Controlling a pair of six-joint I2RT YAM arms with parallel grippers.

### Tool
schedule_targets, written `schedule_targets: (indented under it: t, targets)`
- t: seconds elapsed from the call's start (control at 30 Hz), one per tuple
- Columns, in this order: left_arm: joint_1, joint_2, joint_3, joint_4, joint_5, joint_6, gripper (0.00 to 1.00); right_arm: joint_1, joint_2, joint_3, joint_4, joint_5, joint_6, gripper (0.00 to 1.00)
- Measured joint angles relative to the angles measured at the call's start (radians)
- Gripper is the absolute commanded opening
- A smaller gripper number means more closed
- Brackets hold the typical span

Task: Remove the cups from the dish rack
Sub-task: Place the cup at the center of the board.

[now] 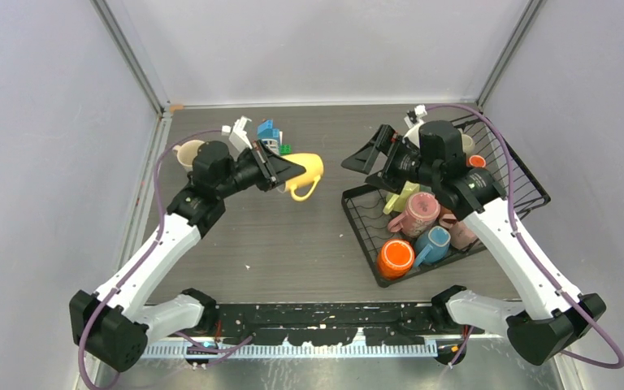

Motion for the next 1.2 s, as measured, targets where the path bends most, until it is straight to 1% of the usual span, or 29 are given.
schedule_targets:
  t: [0.17, 0.23, 0.4, 0.57, 0.63, 0.77, 1.0, 1.2]
  targets:
    - [-0.001, 0.007, 0.168, -0.305, -0.11, 0.195, 0.0, 0.0, -0.005, 0.019, -0.1, 0.08, -0.065, 1.0]
    - [-0.001, 0.039, 0.268, -0.453, -0.182, 0.277, 0.0, 0.0, -0.008, 0.019, -0.136, 0.11, -0.084, 1.0]
    - [-0.001, 0.136, 0.415, -0.662, -0.354, 0.415, 0.0, 0.0, -0.024, 0.024, -0.21, 0.178, -0.125, 1.0]
    - [0.0, 0.251, 0.484, -0.809, -0.544, 0.533, 0.0, 0.0, -0.033, 0.034, -0.247, 0.211, -0.149, 1.0]
    - [0.006, 0.306, 0.507, -0.843, -0.602, 0.571, 0.0, 0.0, -0.033, 0.039, -0.266, 0.219, -0.158, 1.0]
    - [0.031, 0.417, 0.544, -0.877, -0.663, 0.627, 0.0, 0.0, -0.037, 0.045, -0.286, 0.23, -0.167, 1.0]
    - [0.106, 0.569, 0.615, -0.89, -0.711, 0.685, 0.0, 0.0, -0.076, 0.045, -0.325, 0.248, -0.184, 1.0]
    - [0.143, 0.668, 0.67, -0.889, -0.74, 0.711, 0.0, 0.0, -0.089, 0.045, -0.334, 0.251, -0.184, 1.0]
